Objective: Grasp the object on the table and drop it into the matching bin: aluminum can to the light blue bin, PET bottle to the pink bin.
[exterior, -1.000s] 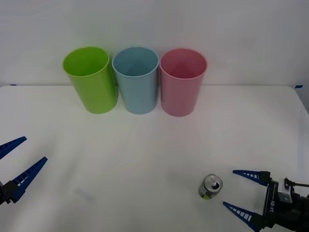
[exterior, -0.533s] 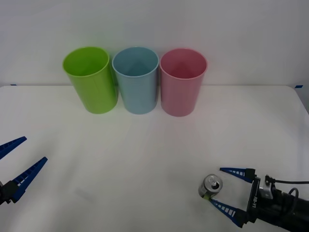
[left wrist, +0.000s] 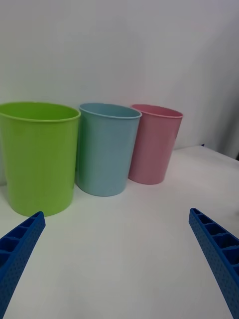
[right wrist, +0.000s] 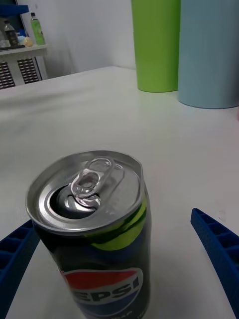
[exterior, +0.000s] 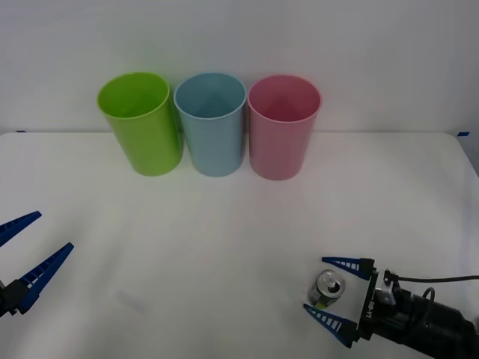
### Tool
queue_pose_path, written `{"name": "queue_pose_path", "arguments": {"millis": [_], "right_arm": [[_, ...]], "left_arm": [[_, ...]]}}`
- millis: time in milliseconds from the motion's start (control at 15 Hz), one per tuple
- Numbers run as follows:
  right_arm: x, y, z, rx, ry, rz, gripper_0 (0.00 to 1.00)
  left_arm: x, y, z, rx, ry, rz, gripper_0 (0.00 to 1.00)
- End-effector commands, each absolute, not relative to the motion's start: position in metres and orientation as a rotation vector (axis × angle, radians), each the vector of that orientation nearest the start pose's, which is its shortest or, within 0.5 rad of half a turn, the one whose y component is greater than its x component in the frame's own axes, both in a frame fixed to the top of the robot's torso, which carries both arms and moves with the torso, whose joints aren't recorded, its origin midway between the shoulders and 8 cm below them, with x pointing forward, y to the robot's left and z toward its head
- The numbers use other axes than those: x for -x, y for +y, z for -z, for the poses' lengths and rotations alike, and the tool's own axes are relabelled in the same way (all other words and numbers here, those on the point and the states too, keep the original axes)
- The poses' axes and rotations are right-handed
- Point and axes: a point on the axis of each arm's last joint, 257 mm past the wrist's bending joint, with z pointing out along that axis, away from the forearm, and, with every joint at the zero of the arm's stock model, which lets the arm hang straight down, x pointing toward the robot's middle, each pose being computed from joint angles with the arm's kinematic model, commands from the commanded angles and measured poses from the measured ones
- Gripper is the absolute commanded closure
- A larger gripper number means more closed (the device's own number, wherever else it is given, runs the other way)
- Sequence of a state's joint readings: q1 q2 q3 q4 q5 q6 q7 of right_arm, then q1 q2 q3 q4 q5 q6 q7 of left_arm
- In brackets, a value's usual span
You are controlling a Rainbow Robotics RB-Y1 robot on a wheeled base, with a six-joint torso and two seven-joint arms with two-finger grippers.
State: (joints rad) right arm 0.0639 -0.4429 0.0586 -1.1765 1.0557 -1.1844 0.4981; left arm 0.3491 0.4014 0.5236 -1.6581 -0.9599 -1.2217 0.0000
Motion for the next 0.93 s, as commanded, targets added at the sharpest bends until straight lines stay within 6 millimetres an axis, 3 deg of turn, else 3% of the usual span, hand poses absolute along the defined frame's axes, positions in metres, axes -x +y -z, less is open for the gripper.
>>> {"name": "queue_pose_path", "arguments": {"millis": [67,400,467,533,933], "right_arm": [[-0.3559,-0.1597,0.3412,0.949,1.482,-0.709,0.00],[-0.3565,-0.1601,0.3415,0.956,1.476,-0.698,0.00],[-0.3565,-0.1601,0.3415,0.958,1.475,-0.695,0.60],[-0.3567,-0.1601,0.3412,0.956,1.474,-0.696,1.00],[-0.3576,-0.1599,0.3392,0.954,1.468,-0.696,1.00]], "left_arm": [[-0.3423,0.3297,0.1689,-0.465,1.441,0.567,0.00],[-0.3423,0.3297,0.1689,-0.465,1.441,0.567,0.00],[-0.3423,0.3297,0.1689,-0.465,1.441,0.567,0.00],[-0.3423,0.3297,0.1689,-0.465,1.441,0.567,0.00],[-0.3423,0.3297,0.1689,-0.465,1.441,0.567,0.00]]}}
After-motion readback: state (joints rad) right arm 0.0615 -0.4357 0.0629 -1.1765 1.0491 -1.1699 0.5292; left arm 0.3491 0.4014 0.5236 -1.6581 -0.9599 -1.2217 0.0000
